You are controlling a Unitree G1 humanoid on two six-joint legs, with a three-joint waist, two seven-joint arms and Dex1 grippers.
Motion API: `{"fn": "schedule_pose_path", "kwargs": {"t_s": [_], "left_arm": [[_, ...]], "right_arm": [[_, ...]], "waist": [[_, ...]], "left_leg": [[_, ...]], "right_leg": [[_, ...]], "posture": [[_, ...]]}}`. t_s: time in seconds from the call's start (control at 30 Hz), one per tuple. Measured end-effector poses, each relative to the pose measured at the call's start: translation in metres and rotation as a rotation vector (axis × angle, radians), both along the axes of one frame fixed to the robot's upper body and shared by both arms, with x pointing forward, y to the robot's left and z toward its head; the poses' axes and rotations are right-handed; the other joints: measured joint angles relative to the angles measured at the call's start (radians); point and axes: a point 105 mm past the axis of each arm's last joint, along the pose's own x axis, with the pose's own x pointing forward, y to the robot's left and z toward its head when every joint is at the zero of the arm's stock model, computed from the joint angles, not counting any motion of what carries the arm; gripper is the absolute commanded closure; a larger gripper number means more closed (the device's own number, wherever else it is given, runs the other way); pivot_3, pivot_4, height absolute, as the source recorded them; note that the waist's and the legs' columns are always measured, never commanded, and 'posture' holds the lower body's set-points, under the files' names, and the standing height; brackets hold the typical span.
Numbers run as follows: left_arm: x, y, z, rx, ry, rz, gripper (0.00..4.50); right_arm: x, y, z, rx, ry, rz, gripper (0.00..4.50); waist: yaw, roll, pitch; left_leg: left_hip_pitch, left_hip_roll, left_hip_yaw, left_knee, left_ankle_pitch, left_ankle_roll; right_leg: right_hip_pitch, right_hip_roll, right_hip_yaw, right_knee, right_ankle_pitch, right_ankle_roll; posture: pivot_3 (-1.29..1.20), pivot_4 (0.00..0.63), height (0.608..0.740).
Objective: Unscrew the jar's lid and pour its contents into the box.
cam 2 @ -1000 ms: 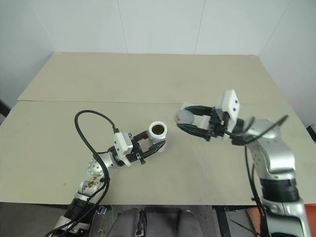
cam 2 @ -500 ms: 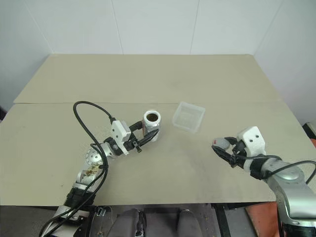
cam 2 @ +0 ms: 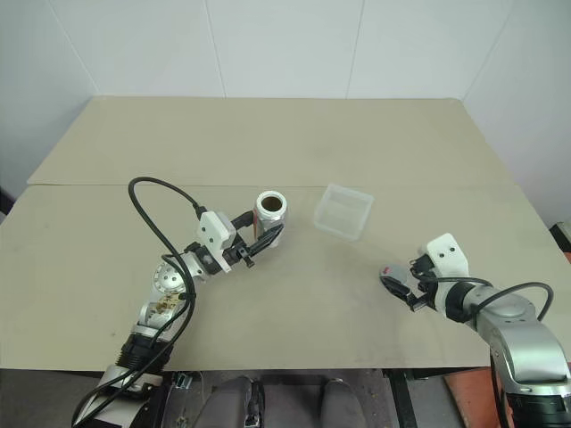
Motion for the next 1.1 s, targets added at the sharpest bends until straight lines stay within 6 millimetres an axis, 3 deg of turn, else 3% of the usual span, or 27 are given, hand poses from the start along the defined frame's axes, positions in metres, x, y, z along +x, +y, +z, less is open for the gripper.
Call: {"fn": "schedule_pose_path", "kwargs": {"t_s": [0.17,0.3,0.5,0.67,0.8,1.0,1.1], "left_arm": [[0.005,0.001,-0.004,0.027,0.005,0.017,2.53],[0.019,0.003,-0.005,0.079,0.000,0.049,2.53],[0.050,-0.010,-0.001,0.135,0.014,0.091,2.53],[0.080,-0.021,0.011,0.245,-0.004,0.132,2.53],[0.100,-0.036,0.027,0.451,-0.144,0.175,2.53],[0.107,-0.051,0.034,0.601,-0.301,0.213,2.53],[0.112,-0.068,0.041,0.841,-0.508,0.236,2.53]], "right_arm": [[-0.005,0.002,0.011,-0.038,-0.030,0.045,0.07],[-0.007,0.010,0.034,-0.048,-0.102,0.123,0.07],[0.020,0.030,0.073,-0.081,-0.263,0.153,0.07],[0.031,0.041,0.067,-0.082,-0.266,0.148,0.07],[0.034,0.039,0.064,-0.111,-0.274,0.118,0.07],[0.031,0.039,0.058,-0.111,-0.276,0.095,0.07],[0.022,0.033,0.052,-0.119,-0.273,0.057,0.07]], "waist": [[0.002,0.000,0.000],[0.001,0.000,0.000],[-0.001,0.000,0.000],[0.009,-0.001,0.000],[0.015,-0.001,0.001],[0.012,-0.001,0.001],[0.020,-0.005,0.003]], "left_leg": [[0.000,0.000,0.000,0.000,0.000,0.000],[0.000,0.000,0.000,0.000,0.000,0.000],[0.000,0.000,0.000,0.000,0.000,0.000],[-0.006,-0.002,0.002,0.003,0.000,0.000],[-0.008,-0.002,0.005,0.005,0.000,0.001],[-0.009,-0.002,0.005,0.005,0.000,0.000],[-0.011,-0.002,0.004,0.006,0.000,0.000]], "right_leg": [[0.000,0.000,0.000,0.000,0.000,0.000],[0.001,0.000,0.000,0.000,0.000,0.000],[0.000,0.000,-0.001,0.000,0.000,0.000],[-0.002,0.000,-0.003,-0.001,0.000,0.001],[-0.002,0.000,-0.004,-0.002,0.001,0.002],[-0.003,0.000,-0.004,-0.002,0.001,0.002],[-0.004,0.000,-0.006,-0.002,0.001,0.002]], "posture": [[0.00,0.150,0.740],[0.00,0.150,0.740],[0.00,0.150,0.740],[0.00,0.150,0.740],[0.00,0.150,0.740],[0.00,0.150,0.740],[0.00,0.150,0.740]]}}
